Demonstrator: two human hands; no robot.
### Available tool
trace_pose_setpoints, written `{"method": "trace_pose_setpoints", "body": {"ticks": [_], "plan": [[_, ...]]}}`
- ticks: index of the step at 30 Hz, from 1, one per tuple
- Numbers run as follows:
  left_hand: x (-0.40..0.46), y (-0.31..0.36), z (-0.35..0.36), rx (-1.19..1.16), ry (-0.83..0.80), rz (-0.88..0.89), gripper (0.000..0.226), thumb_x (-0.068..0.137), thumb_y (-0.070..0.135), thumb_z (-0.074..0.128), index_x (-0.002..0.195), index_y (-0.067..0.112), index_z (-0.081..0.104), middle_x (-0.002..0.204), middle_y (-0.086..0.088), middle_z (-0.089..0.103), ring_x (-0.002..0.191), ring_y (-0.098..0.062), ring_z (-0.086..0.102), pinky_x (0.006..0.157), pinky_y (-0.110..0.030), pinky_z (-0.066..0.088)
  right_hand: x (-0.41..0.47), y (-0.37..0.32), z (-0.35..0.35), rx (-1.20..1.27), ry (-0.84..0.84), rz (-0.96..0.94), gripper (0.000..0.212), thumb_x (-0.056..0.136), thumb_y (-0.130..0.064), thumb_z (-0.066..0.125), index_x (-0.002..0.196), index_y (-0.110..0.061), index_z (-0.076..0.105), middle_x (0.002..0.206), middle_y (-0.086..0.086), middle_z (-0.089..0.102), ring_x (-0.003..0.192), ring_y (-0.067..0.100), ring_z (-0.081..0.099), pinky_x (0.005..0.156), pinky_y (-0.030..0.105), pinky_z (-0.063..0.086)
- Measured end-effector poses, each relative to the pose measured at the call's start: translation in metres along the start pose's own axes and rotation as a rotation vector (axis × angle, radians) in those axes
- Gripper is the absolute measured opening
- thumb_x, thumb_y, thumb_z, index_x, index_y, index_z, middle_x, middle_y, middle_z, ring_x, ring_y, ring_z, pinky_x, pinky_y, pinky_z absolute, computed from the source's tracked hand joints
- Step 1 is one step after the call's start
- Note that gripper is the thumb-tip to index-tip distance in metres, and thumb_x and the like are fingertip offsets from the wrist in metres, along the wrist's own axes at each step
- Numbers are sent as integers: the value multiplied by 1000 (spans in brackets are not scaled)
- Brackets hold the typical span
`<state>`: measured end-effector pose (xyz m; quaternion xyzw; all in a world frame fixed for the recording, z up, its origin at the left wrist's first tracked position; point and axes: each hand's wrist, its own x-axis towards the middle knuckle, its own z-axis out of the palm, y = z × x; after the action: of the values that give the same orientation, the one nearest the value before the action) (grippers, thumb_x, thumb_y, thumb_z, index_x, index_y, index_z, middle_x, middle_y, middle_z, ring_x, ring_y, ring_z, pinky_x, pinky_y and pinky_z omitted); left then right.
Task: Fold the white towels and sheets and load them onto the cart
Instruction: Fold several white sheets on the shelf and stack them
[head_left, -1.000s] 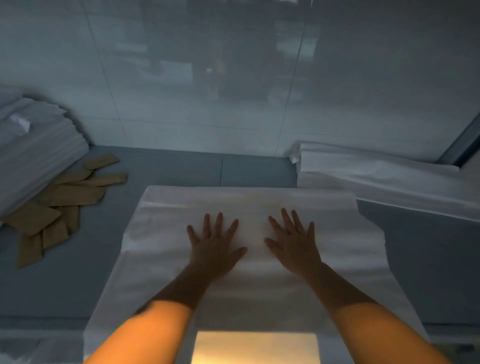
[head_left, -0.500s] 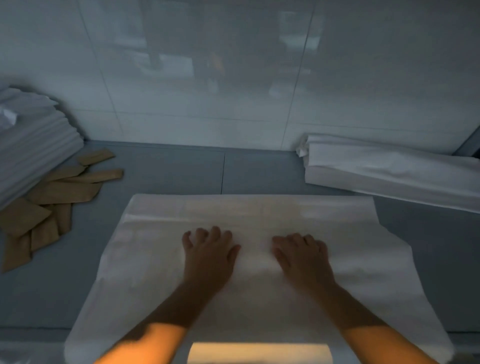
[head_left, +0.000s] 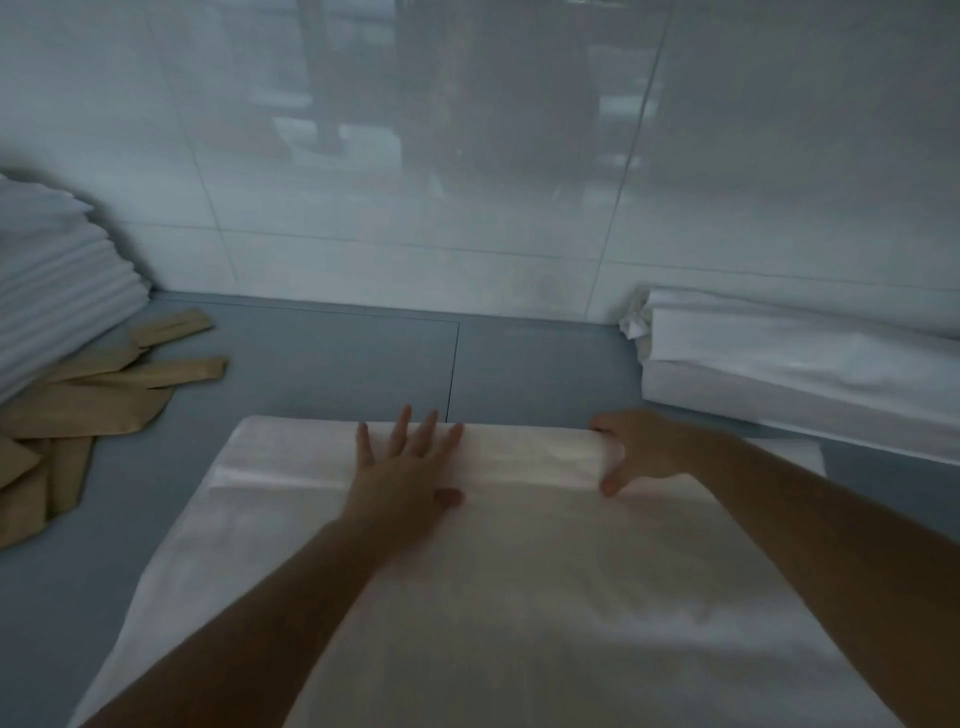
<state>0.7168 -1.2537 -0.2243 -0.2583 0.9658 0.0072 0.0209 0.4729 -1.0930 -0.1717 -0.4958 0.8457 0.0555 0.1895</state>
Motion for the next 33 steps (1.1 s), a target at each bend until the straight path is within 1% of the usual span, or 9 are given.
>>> {"method": "trace_pose_setpoints", "body": {"ticks": [5, 7, 9, 14, 18, 23, 27, 30, 33], "plan": [[47, -25, -33, -51, -207, 3, 89, 76, 58, 67, 148, 32, 22, 150, 0, 36, 140, -22, 29, 112, -60, 10, -9, 15, -16, -103, -174, 117, 83, 68, -42, 83, 133, -10, 44, 137, 7, 49, 122, 24, 48, 90, 26, 38], [53, -25, -35, -49, -185, 31, 68, 70, 55, 73, 127, 29, 46, 134, 1, 52, 126, -23, 46, 100, -44, 34, -13, 17, -13, -77, -169, 117, 77, 69, -40, 83, 131, -9, 50, 133, 8, 54, 118, 24, 52, 93, 28, 41], [50, -22, -34, -62, -74, 76, 43, 70, 49, 75, 99, 29, 52, 115, 3, 62, 111, -22, 56, 75, -31, 38, -19, 14, -11, -17, -112, 99, 62, 69, -31, 83, 122, -9, 59, 122, 8, 61, 109, 24, 58, 84, 27, 44], [31, -22, -62, -59, 278, 108, 40, 76, 42, 73, 79, 27, 37, 92, 2, 63, 89, -26, 60, 62, -30, 28, -52, 12, -14, -147, 325, 60, 44, 76, -31, 72, 118, -24, 61, 111, 3, 66, 103, 26, 60, 71, 28, 40], [12, -17, -104, 48, 692, 218, 36, 54, 7, 81, 76, 11, 53, 74, -10, 58, 68, -32, 57, 58, -30, 32, -87, 9, -29, -307, 795, -46, 32, 63, -15, 81, 90, -13, 66, 84, 12, 62, 77, 34, 60, 64, 40, 49], [-25, -1, -95, -118, 832, 120, 45, 57, -13, 64, 101, -4, 62, 112, -20, 66, 99, -35, 65, 89, -49, 49, -122, -15, 2, -304, 1061, 14, 52, 44, 5, 75, 95, 1, 66, 99, 21, 67, 77, 38, 65, 72, 43, 53], [-76, 6, -28, -24, 551, 198, 54, 60, -11, 64, 112, 2, 68, 122, -16, 64, 104, -35, 66, 87, -54, 51, -147, -29, 82, -247, 863, -40, 79, 34, 11, 80, 112, -2, 68, 107, 19, 70, 88, 34, 71, 73, 49, 57], [-102, -3, 2, 60, 326, 334, 49, 78, 21, 65, 126, 19, 63, 129, -10, 61, 114, -35, 60, 90, -53, 51, -160, -30, 112, -198, 521, -92, 84, 53, -16, 82, 132, -16, 57, 134, 14, 56, 118, 35, 57, 93, 54, 49], [-100, -10, 2, 27, 170, 350, 60, 94, 59, 25, 138, 26, 51, 142, -6, 49, 130, -30, 48, 104, -52, 39, -162, -30, 109, -142, 332, -62, 68, 86, -67, 28, 146, -39, 16, 157, -2, 12, 146, 24, 13, 118, 41, 12]]}}
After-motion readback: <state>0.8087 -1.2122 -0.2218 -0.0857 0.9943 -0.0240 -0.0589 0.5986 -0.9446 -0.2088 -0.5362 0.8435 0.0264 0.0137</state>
